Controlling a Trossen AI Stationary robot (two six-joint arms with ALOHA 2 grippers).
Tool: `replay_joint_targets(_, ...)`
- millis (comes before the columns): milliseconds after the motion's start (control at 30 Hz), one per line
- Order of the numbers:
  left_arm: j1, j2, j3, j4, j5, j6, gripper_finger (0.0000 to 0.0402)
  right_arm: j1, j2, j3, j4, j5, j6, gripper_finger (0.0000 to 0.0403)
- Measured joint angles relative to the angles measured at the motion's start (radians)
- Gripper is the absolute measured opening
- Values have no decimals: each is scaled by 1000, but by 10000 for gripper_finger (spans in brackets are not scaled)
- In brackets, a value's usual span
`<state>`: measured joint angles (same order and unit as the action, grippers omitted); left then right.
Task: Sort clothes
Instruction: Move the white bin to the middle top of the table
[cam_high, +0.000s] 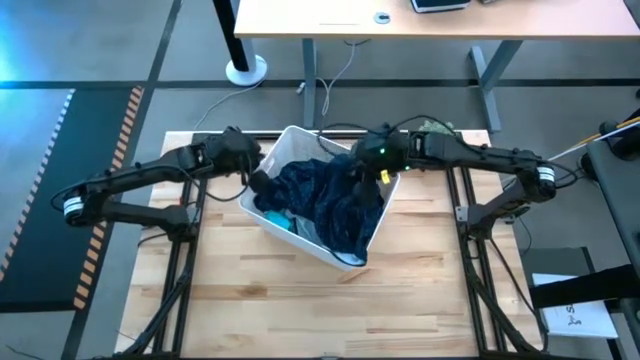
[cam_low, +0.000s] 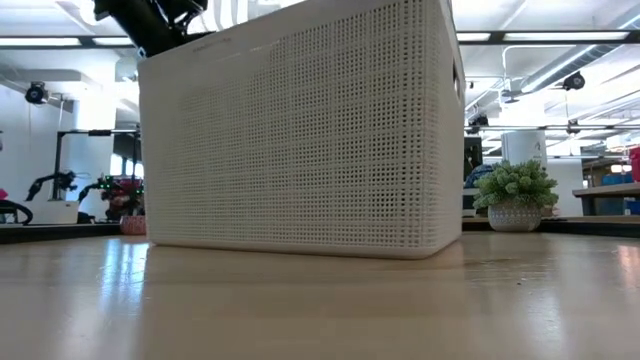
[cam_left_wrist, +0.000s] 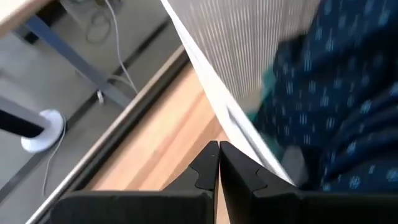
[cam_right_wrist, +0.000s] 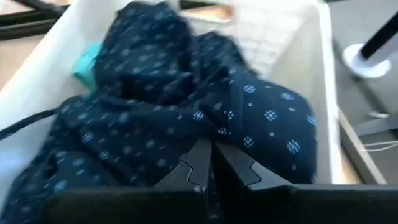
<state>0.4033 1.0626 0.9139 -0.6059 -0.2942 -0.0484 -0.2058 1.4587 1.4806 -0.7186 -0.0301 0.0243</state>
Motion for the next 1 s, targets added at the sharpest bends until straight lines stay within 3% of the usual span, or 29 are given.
replay_joint_targets(300, 1, -122, 2, 161, 3, -5, 0, 47, 180, -98, 56, -31, 29, 0)
replay_joint_targets(567, 1, -257, 3, 204, 25, 1, 0, 48, 401, -76, 107, -32, 40, 0)
replay_joint_targets(1000, 1, -295, 4, 170, 43, 3, 0, -10, 484, -40, 76, -47, 14, 0)
